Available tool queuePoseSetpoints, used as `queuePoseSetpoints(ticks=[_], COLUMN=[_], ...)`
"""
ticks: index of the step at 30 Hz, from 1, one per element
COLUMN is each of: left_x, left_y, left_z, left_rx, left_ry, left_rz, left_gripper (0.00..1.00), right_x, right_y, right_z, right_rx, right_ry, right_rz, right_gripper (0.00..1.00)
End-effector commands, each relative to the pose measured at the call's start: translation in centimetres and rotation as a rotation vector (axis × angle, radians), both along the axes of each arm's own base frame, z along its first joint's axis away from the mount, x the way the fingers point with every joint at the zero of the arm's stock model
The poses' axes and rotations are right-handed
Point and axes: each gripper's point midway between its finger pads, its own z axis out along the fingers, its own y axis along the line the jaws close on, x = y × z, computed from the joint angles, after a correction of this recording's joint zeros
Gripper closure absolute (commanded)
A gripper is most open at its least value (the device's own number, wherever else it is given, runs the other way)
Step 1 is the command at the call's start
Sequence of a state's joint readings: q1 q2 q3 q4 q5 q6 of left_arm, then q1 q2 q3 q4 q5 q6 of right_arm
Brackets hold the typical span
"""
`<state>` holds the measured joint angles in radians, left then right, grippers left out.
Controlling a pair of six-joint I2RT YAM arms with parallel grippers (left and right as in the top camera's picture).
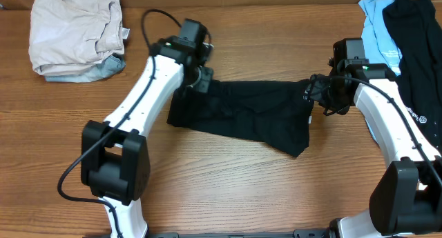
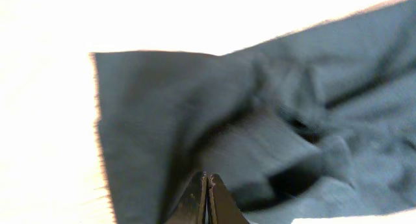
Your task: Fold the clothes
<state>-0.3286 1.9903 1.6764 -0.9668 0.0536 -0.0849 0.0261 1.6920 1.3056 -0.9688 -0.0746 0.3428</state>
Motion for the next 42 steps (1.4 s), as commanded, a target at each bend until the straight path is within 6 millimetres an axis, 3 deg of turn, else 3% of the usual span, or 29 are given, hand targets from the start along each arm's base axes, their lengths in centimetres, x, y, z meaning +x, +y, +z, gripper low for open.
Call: queuePoseSetpoints(ticks=[1,10,16,20,22,31,42], left_x=[1.8,1.4,0.2,-0.1,-1.0,-5.5,-11.0], left_y=[2.3,2.5,0.8,-0.5,-2.4,-6.3,-7.6], left_z=[1.5,-2.2,-3.7,-3.6,-3.5,-4.2,-4.8], left_rx=[-0.007,-0.01,-0.042,-0.066,-0.115,-0.069,0.002], left_ry=[-0.056,-0.05,-0.027,-0.022,0.001,0.087,0.235], left_rz=[0.109,0.111,0.068,0.039,-0.005,-0.18,-0.271], left_gripper=[0.96,0.96,0.96,0.96,0.96,0.96,0.96], right_x=[0.0,0.2,0.2,0.2,0.2,0.2,0.2], right_y=[-0.1,-0.1,0.0,0.0,0.0,0.0,0.0], right_z=[-0.3,-0.3,-0.2,-0.2,-0.2,-0.2,-0.2], right_rx=[0.005,0.006,0.009,0.009,0.009,0.008,0.009], right_ry=[0.006,-0.004,-0.005,-0.006,-0.005,-0.005,-0.006], right_rz=[0.0,0.0,0.0,0.001,0.001,0.001,0.0], right_gripper=[0.3,0.3,0.3,0.3,0.3,0.3,0.3])
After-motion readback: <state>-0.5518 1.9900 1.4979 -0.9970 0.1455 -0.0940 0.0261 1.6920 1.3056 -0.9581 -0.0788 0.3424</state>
